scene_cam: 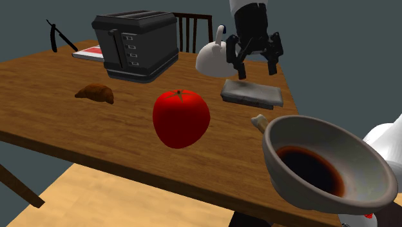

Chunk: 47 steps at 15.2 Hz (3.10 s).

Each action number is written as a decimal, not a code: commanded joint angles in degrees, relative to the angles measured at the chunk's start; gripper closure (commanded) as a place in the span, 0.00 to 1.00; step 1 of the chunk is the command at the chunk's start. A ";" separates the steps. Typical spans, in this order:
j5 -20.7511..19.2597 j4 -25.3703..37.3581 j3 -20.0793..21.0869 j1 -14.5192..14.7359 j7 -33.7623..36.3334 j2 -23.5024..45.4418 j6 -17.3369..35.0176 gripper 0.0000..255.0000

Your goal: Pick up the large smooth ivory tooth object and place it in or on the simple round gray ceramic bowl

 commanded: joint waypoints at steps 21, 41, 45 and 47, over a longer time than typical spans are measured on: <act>2.97 -6.47 1.38 1.12 2.29 -1.03 3.90 1.00; 2.44 -36.37 7.52 6.07 -2.70 -28.75 25.00 0.00; 2.57 -36.86 7.65 6.14 -2.75 -28.89 25.36 0.00; 2.57 -36.86 7.65 6.14 -2.75 -28.89 25.36 0.00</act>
